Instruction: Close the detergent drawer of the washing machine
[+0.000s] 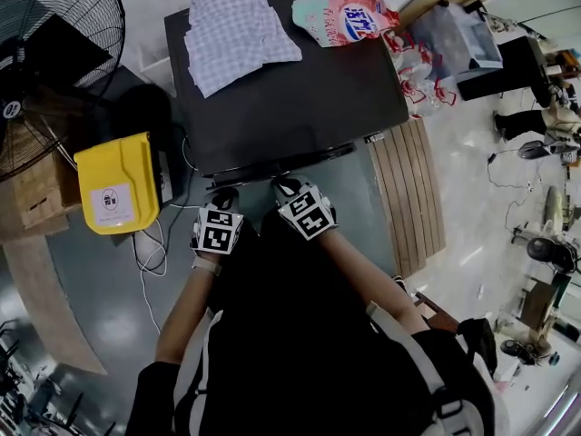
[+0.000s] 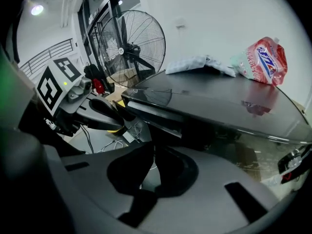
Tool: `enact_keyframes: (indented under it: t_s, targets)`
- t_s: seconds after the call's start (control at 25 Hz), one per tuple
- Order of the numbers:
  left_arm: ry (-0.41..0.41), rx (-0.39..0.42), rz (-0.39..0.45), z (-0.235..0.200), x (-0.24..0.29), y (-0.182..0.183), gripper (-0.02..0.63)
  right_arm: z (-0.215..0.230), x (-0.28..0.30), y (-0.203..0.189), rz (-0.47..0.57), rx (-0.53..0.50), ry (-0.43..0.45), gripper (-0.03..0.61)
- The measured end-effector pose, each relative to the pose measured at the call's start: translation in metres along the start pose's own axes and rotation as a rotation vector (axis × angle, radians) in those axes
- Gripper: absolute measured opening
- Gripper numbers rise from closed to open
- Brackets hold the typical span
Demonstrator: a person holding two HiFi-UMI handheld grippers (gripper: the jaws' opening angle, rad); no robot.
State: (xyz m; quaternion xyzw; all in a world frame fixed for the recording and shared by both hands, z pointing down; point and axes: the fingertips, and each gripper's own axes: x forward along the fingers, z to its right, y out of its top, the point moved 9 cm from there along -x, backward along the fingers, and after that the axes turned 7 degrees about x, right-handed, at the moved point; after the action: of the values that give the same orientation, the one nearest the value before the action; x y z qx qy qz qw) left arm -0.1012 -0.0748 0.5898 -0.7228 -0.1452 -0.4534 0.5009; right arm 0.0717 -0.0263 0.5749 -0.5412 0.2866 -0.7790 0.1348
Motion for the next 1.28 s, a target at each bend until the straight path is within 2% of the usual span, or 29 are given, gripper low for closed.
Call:
enact_keyframes:
  t_s: [0.24,0.68,0.96,1.28]
  targets:
    - [0.038,-0.038,-0.007,-0.016,0.000,0.009,0.011,0.013,0.007,0.014,-0.011,-0.005,0.043,0.017]
    - [0.015,-0.102,-0.057,-0.021,0.010,0.013,0.011,0.020,0.019,0.022,-0.127,-0.018,0.183,0.015]
    - [0.068,-0.130,-0.060,-0.032,0.013,0.021,0.011,0.028,0.023,0.031,-0.123,-0.036,0.198,0.015]
    - [0.082,-0.143,-0.033,-0.034,0.016,0.021,0.011,0.029,0.025,0.033,-0.139,-0.040,0.220,0.015]
